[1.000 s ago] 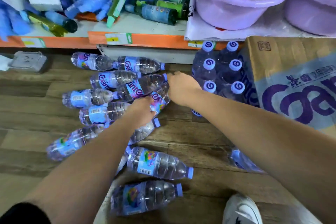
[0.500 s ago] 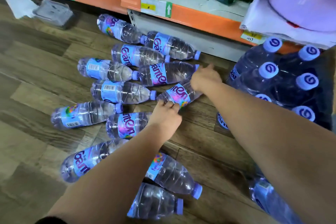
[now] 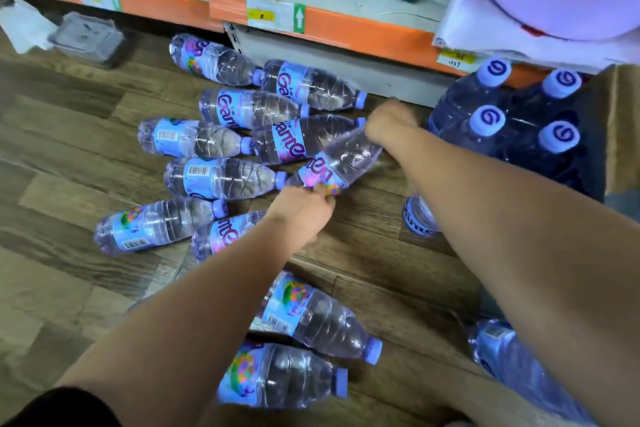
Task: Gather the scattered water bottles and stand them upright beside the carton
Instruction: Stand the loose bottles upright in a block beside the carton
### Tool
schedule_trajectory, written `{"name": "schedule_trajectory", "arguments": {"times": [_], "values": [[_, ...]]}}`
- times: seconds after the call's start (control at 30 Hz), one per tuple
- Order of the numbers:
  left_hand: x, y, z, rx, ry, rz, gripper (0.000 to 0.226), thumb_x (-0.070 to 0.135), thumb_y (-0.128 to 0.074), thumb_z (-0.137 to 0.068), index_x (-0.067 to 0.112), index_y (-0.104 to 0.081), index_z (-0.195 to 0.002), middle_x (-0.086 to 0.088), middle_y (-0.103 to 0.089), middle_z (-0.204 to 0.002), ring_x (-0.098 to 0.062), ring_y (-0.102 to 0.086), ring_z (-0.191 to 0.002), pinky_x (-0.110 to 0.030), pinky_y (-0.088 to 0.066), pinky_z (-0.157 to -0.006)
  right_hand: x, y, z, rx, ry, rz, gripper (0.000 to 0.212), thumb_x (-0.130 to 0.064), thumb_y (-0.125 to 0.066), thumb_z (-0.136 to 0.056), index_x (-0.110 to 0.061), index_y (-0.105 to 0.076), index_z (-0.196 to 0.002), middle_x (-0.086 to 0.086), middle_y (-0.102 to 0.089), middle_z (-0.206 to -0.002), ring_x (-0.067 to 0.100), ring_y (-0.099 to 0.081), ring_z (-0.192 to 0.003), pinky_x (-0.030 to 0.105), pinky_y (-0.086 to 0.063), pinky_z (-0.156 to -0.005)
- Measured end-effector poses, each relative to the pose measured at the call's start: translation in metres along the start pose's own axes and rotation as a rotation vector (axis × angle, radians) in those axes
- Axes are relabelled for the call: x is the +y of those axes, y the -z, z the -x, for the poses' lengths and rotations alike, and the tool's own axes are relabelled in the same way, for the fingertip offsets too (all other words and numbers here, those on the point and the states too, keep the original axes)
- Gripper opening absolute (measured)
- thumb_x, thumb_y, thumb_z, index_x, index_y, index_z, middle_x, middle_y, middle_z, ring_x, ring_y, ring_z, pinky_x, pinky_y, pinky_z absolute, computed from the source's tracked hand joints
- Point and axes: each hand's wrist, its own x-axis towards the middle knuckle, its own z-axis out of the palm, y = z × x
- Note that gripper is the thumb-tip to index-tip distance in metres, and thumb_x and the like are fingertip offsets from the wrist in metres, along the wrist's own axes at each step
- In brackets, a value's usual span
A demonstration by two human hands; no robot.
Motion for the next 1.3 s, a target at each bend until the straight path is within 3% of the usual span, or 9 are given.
{"name": "schedule_trajectory", "arguments": {"times": [0.13,0.33,0.4,0.5,0.57,0.73,1.0,1.13,1.3], "values": [[-0.026,0.020,0.009,-0.039,0.057,0.029,0.053,0.026,-0.061,-0.088,0.004,-0.038,-0.131,-0.013,-0.056,-0.126,-0.031,-0.062,-0.111,-0.038,-0.051,-0.086,-0.012,0.015,0.024,0.105,0.069,-0.081,0.036,-0.016,-0.049,-0.095,-0.001,-0.049,-0.129,0.019,-0.056,-0.132,0.033,-0.056,-0.121,0.034,-0.048,-0.092],[-0.075,0.044,0.044,-0.002,0.198,0.129,0.041,0.032,-0.052,-0.092,0.013,-0.051,-0.128,-0.017,-0.057,-0.123,-0.035,-0.059,-0.112,-0.038,-0.049,-0.085,-0.021,0.030,0.094,0.149,0.524,-0.020,0.028,-0.018,-0.043,-0.096,-0.002,-0.058,-0.114,0.023,-0.047,-0.126,0.037,-0.061,-0.101,0.035,-0.047,-0.085],[-0.080,0.049,0.054,0.027,0.237,0.219,0.037,0.033,-0.055,-0.090,0.014,-0.058,-0.121,-0.018,-0.058,-0.118,-0.036,-0.059,-0.110,-0.038,-0.049,-0.086,-0.018,0.038,0.108,0.159,0.562,-0.034,0.027,-0.019,-0.047,-0.093,-0.002,-0.060,-0.109,0.022,-0.048,-0.120,0.039,-0.061,-0.093,0.037,-0.047,-0.085],[-0.078,0.057,0.061,0.074,0.244,0.284,0.034,0.033,-0.057,-0.089,0.012,-0.062,-0.114,-0.017,-0.059,-0.115,-0.035,-0.059,-0.107,-0.038,-0.049,-0.085,-0.007,0.049,0.129,0.164,0.610,-0.057,0.023,-0.021,-0.055,-0.089,-0.005,-0.063,-0.102,0.013,-0.046,-0.097,0.027,-0.053,-0.085,0.033,-0.046,-0.086],[-0.071,0.066,0.063,0.100,0.227,0.283,0.032,0.033,-0.056,-0.089,0.008,-0.062,-0.109,-0.018,-0.060,-0.112,-0.036,-0.060,-0.104,-0.038,-0.050,-0.082,0.005,0.053,0.142,0.162,0.610,-0.051,0.020,-0.021,-0.058,-0.086,-0.007,-0.065,-0.099,0.014,-0.050,-0.092,0.026,-0.051,-0.086,0.032,-0.045,-0.084],[-0.045,0.089,0.063,0.172,0.134,0.217,0.036,0.036,-0.051,-0.093,0.004,-0.057,-0.108,-0.025,-0.062,-0.107,-0.039,-0.061,-0.102,-0.039,-0.049,-0.078,0.053,0.057,0.164,0.124,0.457,0.012,0.029,-0.025,-0.064,-0.083,-0.005,-0.063,-0.104,0.016,-0.064,-0.106,0.032,-0.059,-0.102,0.034,-0.047,-0.080],[0.014,0.109,0.055,0.182,0.020,0.284,0.042,0.044,-0.061,-0.085,0.006,-0.057,-0.103,-0.020,-0.062,-0.111,-0.037,-0.060,-0.105,-0.039,-0.050,-0.083,0.103,0.054,0.194,0.031,0.389,0.096,0.033,-0.023,-0.063,-0.083,-0.004,-0.060,-0.109,0.012,-0.055,-0.100,0.031,-0.056,-0.100,0.036,-0.047,-0.076],[0.036,0.116,0.052,0.178,0.002,0.327,0.047,0.052,-0.064,-0.080,0.008,-0.059,-0.096,-0.019,-0.063,-0.107,-0.036,-0.061,-0.104,-0.040,-0.051,-0.083,0.122,0.054,0.201,0.005,0.360,0.111,0.029,-0.020,-0.064,-0.083,-0.008,-0.061,-0.109,0.012,-0.059,-0.112,0.028,-0.055,-0.105,0.033,-0.045,-0.082],[0.059,0.124,0.048,0.178,-0.029,0.451,0.047,0.058,-0.068,-0.073,0.016,-0.047,-0.077,-0.013,-0.068,-0.098,-0.033,-0.065,-0.092,-0.037,-0.053,-0.078,0.143,0.060,0.205,0.025,0.320,0.111,0.029,-0.016,-0.064,-0.083,-0.006,-0.060,-0.110,0.003,-0.047,-0.095,0.027,-0.053,-0.105,0.028,-0.038,-0.074]]}}
